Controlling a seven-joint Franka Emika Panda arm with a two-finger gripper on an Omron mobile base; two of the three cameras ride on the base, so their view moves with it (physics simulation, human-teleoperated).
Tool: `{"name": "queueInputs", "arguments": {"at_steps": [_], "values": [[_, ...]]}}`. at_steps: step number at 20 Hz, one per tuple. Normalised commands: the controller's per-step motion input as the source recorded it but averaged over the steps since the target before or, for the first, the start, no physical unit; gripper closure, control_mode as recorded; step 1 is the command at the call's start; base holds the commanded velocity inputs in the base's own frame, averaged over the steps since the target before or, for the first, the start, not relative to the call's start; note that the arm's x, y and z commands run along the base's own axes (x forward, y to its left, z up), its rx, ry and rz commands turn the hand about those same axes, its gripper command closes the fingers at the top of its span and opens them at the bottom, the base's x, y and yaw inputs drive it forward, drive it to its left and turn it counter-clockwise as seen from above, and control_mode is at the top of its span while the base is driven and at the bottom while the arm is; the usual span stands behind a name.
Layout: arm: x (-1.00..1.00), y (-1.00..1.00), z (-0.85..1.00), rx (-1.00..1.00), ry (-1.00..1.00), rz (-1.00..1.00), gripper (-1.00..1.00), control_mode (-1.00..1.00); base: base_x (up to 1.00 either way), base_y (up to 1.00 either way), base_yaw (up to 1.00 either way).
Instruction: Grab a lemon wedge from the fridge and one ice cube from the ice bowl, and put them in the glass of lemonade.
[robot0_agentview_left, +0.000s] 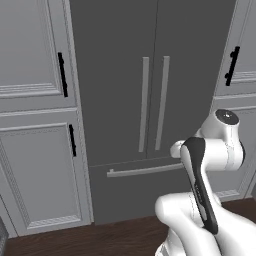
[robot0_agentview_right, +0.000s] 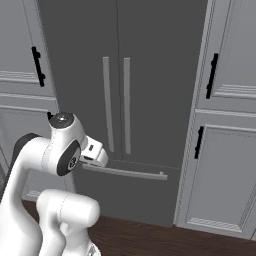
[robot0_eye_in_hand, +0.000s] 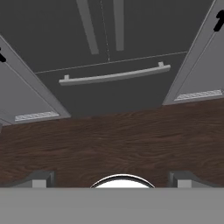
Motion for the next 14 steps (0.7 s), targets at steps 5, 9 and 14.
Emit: {"name": "queueInputs", "arguments": {"at_steps": [5,9,14], "values": [[0.00,0.00,0.00,0.00,0.00,0.00,-1.00,1.00,-0.10,0.01,0.04],[0.00,0.00,0.00,0.00,0.00,0.00,-1.00,1.00,0.06,-0.07,0.00],[0.00,0.00,0.00,0.00,0.00,0.00,-1.00,1.00,0.20,-0.10,0.00]]}}
